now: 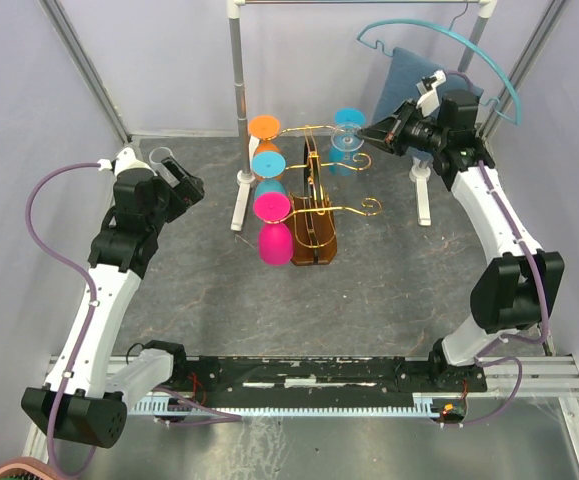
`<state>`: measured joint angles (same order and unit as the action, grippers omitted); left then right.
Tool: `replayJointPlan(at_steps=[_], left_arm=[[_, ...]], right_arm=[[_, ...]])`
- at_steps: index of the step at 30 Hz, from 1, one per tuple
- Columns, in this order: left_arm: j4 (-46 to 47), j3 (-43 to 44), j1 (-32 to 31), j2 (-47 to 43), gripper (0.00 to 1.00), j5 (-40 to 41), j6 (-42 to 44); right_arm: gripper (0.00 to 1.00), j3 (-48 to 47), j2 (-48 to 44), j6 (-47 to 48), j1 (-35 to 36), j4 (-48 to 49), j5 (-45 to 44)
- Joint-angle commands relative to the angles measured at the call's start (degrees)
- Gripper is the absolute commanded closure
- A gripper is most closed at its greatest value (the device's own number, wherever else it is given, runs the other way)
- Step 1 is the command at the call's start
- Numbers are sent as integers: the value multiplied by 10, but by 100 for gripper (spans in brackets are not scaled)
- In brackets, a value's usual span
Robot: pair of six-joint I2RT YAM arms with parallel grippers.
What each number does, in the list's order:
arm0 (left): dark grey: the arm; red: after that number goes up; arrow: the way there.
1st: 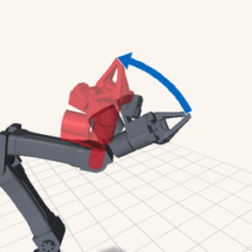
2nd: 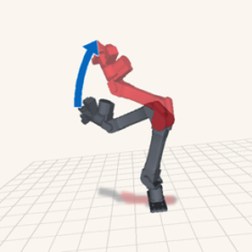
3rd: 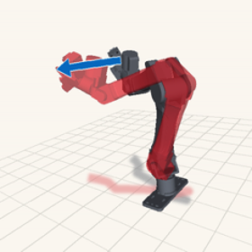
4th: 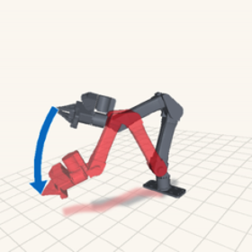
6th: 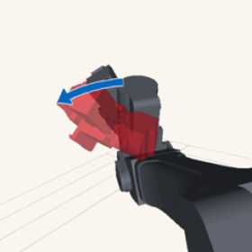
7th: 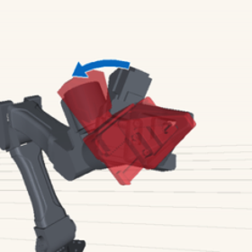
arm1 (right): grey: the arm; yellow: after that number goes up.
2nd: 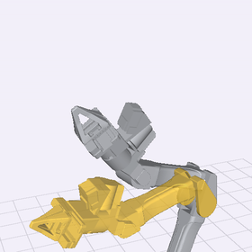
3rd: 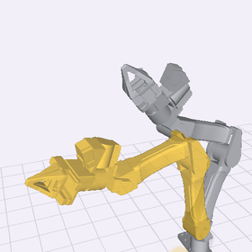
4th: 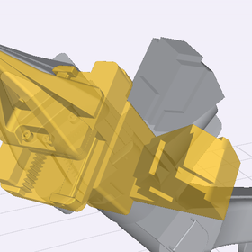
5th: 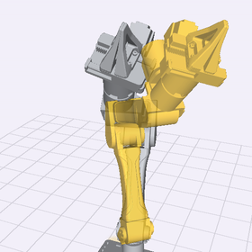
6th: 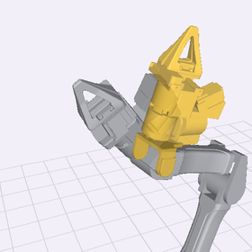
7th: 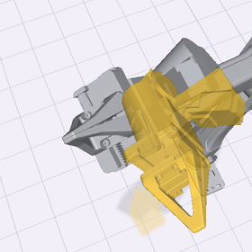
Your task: Take the wine glass off the wine glass rack
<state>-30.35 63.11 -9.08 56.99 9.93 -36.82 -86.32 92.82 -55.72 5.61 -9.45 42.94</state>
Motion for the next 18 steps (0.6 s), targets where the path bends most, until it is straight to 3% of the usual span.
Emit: replayJointPlan(at_steps=[1,11,18], left_arm=[[7,6,0,-7,1,-1,3],[-14,32,0,-5,1,-3,16],[-42,75,0,-10,1,-18,26]], right_arm=[[100,-49,3,9,-16,31,-28],[100,-30,-58,73,-74,-24,-34],[100,-70,-114,144,-78,-88,-37]])
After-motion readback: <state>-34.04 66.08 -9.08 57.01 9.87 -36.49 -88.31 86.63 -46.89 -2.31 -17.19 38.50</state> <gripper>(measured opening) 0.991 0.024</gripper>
